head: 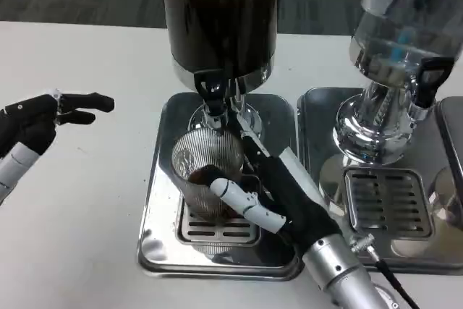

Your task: Grasp the cup under the faucet to collect the drink, then remove the cup.

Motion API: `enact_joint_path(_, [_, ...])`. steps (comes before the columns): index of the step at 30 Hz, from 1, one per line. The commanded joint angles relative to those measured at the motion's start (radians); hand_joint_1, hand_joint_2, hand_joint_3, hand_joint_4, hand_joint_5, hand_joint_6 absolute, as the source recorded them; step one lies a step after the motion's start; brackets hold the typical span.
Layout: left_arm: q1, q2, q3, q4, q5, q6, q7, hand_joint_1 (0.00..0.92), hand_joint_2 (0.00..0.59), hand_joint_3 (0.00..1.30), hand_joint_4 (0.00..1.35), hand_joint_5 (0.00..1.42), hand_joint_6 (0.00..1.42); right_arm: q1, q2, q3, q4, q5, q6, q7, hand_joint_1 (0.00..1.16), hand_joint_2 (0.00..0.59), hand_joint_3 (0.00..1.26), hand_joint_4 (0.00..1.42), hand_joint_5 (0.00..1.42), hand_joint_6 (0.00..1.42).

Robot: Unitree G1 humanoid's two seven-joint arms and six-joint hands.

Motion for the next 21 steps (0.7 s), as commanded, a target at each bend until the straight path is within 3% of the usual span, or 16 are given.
enact_joint_path(1, [0.005,0.013,0.011,0.009,-0.004,0.006,0.004,0.000,0.130,0.47,0.33,0.23,0.31,-0.009,0.001,0.016,0.020,-0.007,0.021,0.020,0.34,0.204,0.00,0.00,0.00,0.00])
enact_joint_path(21, [0.014,0.015,0.010,0.008,-0.003,0.017,0.006,0.000,0.114,0.47,0.34,0.25,0.31,-0.018,-0.016,0.037,0.021,-0.026,0.034,0.037,0.48,0.195,0.00,0.00,0.00,0.00])
